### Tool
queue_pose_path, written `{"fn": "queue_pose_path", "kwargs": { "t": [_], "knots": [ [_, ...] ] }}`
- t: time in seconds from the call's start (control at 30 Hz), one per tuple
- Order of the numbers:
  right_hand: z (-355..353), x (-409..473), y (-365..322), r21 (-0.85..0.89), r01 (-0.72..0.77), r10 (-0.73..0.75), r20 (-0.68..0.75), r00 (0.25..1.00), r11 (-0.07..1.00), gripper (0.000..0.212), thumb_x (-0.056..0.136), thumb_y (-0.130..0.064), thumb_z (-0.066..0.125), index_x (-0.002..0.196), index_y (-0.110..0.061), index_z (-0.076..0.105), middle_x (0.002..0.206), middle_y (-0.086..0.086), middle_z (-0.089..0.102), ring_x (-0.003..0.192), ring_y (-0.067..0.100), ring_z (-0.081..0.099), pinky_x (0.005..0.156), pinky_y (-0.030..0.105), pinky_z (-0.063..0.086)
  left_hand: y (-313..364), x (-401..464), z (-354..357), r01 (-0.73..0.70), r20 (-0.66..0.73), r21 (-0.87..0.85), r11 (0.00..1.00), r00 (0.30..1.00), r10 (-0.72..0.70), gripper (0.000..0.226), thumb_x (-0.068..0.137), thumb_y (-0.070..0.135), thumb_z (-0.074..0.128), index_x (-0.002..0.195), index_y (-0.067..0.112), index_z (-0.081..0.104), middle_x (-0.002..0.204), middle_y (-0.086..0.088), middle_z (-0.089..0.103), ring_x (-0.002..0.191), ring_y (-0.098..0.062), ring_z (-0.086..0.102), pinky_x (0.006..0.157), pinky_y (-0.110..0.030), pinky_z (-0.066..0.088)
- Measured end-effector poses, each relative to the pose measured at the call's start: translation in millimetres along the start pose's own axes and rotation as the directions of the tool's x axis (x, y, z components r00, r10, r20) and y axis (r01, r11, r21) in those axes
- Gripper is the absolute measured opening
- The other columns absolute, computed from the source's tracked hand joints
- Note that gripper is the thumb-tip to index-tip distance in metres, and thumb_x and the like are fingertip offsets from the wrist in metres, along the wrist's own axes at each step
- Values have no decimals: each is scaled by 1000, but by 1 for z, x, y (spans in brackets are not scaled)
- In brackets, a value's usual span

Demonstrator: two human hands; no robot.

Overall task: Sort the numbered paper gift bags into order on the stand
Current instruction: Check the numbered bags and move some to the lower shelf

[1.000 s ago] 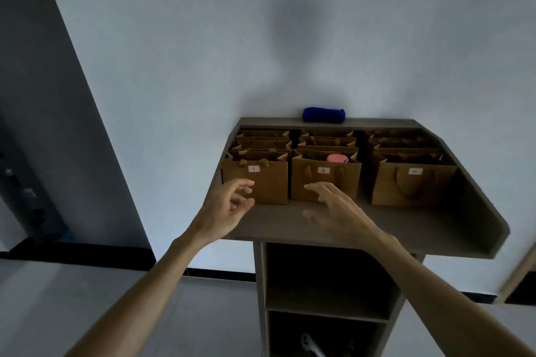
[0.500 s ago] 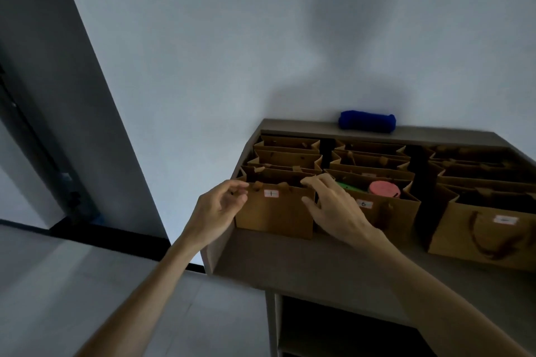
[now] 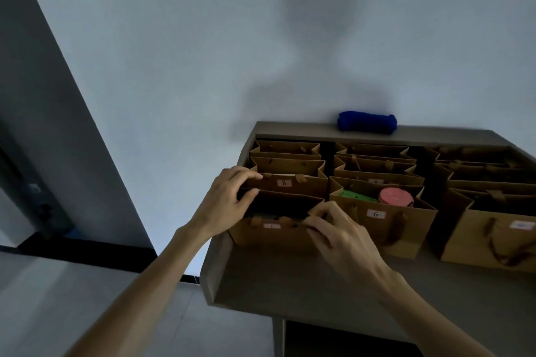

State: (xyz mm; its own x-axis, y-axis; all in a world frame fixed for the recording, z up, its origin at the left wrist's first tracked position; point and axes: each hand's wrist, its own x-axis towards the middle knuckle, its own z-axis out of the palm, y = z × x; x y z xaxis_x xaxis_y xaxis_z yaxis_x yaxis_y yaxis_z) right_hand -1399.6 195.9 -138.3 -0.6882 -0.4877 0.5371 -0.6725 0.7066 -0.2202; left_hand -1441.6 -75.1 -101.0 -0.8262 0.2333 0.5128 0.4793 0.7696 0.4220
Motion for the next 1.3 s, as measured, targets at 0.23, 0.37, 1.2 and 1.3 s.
{"fn": "queue_pose_path", "kwargs": {
  "t": [0.23, 0.37, 1.2, 1.3],
  "knots": [
    [5, -24, -7, 31, 30, -30, -8, 1000, 999, 22, 94, -26, 59, 113, -18, 66, 117, -1, 52, 87, 6, 57, 60, 19, 54, -10, 0, 0, -51, 117, -19, 999, 992, 53, 19, 95, 27, 59, 112, 23, 68, 116, 5, 65, 106, -3, 58, 92, -18, 50],
    [6, -19, -6, 39, 12, -10, -38, 999, 999, 21, 93, -24, 61, 112, -17, 67, 114, -2, 52, 84, 3, 54, 58, 18, 52, -15, -1, 2, -11, 147, -34, 999, 989, 16, 19, 95, 23, 60, 111, 22, 69, 114, 5, 68, 104, -5, 61, 88, -7, 43],
    [-20, 68, 44, -72, -206, 201, -70, 977, 976, 24, 98, -29, 55, 119, -21, 63, 117, -2, 59, 103, 11, 56, 79, 25, 52, -12, 76, 2, 128, 98, 96, 987, 986, -137, 17, 97, 20, 56, 107, 23, 70, 110, 1, 70, 98, -17, 67, 85, -36, 56],
    [-33, 93, 56, -131, -264, 266, -5, 964, 955, 22, 98, -27, 56, 118, -22, 64, 122, 0, 56, 112, 17, 53, 87, 35, 53, -13, 84, 2, 117, 144, 195, 974, 979, -146, 16, 95, 17, 60, 107, 22, 70, 113, 0, 69, 99, -18, 67, 82, -31, 52]
  ]
}}
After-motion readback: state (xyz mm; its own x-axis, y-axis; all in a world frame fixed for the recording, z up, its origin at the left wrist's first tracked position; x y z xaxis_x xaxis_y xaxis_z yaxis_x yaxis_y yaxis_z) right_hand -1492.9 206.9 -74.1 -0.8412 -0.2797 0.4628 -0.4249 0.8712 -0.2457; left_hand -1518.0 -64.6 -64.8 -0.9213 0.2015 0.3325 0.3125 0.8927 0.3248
